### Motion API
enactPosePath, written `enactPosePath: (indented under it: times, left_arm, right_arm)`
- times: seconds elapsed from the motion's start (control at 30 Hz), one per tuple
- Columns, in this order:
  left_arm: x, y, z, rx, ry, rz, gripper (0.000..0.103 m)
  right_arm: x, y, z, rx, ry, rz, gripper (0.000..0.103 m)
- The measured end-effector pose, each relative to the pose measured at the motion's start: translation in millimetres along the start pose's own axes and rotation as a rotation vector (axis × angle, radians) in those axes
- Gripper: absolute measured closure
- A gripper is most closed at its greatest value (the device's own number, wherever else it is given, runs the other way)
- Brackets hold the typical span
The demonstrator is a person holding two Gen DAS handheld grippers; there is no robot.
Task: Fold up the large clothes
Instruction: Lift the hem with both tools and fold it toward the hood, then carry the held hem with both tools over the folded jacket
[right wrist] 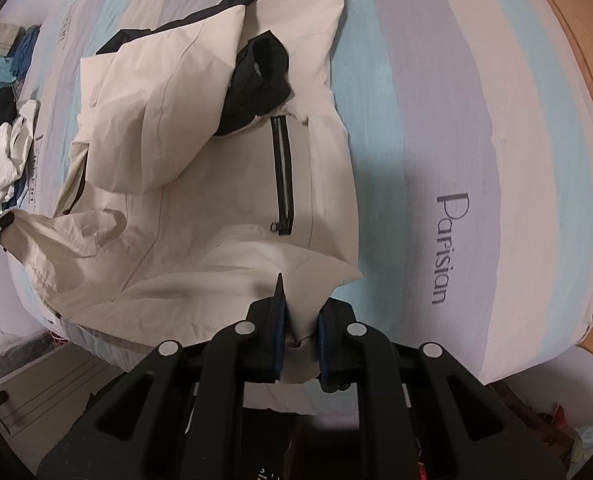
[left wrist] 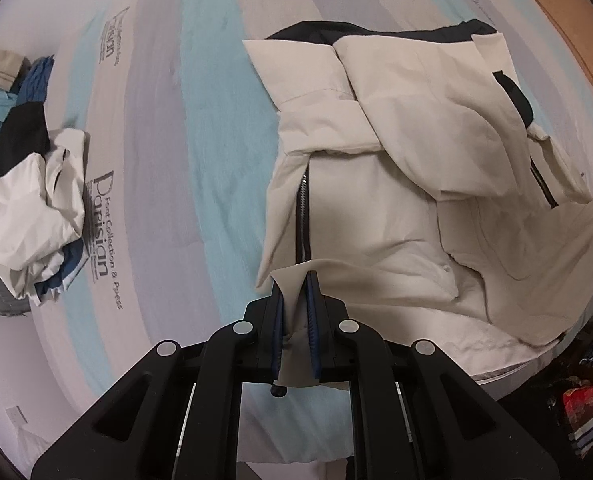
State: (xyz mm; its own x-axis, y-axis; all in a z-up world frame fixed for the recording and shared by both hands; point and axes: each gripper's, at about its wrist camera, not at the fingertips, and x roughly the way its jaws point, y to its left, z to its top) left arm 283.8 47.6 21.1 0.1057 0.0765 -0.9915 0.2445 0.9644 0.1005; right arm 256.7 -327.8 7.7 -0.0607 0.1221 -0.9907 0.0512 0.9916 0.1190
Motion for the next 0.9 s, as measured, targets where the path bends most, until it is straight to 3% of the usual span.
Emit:
enactPosePath:
  times: [0.9]
  left_arm:
    - [-18.0, 20.4, 68.8, -0.01, -0.092, 0.006, 0.094]
  right_arm:
    - [-46.4, 9.6, 79.2, -0.027, -0.12, -0.016, 0.092]
